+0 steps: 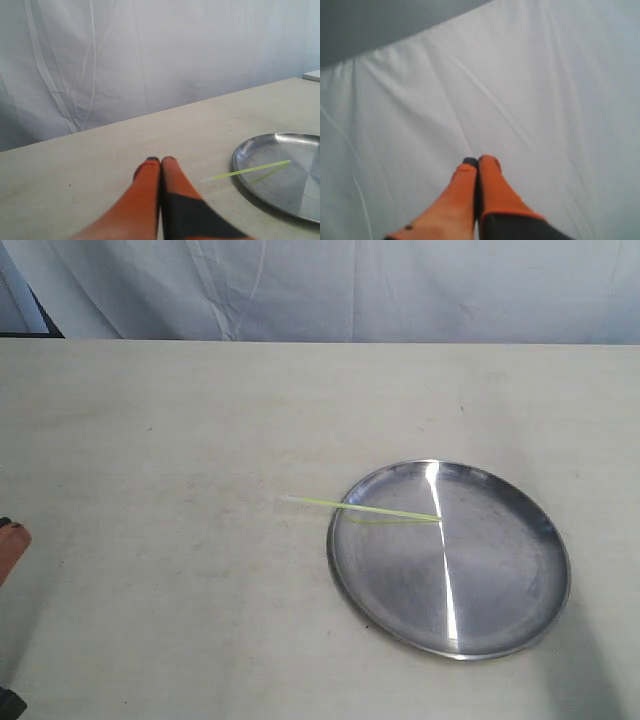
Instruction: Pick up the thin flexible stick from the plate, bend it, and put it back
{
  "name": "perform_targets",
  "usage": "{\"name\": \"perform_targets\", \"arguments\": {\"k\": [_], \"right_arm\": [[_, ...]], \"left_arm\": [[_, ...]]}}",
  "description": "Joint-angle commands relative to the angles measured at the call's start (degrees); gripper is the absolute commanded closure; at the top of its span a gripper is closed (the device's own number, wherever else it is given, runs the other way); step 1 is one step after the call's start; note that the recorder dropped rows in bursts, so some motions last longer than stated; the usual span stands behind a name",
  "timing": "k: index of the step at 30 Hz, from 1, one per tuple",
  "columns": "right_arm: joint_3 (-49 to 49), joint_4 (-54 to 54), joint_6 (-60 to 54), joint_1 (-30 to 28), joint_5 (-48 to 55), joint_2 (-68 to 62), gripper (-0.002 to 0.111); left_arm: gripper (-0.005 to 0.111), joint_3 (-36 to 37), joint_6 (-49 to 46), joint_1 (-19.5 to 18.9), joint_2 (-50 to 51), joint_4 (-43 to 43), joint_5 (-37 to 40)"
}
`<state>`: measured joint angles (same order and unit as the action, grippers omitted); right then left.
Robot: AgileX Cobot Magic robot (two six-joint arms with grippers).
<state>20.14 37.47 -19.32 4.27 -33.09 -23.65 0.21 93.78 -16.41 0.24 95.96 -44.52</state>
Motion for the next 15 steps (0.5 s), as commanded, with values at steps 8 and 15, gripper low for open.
{"name": "perform_targets", "arguments": {"k": [8, 15], "right_arm": [[56.4, -16.8, -22.0, 0.4, 83.9, -66.0, 0.108], [66.2, -23.6, -18.2, 6.8, 92.5, -86.6, 0.067]], "left_arm": [[0.107, -0.2, 0.1, 0.0, -0.2, -0.5, -0.1], [0.107, -0.2, 0.1, 0.0, -0.2, -0.5, -0.2]]}}
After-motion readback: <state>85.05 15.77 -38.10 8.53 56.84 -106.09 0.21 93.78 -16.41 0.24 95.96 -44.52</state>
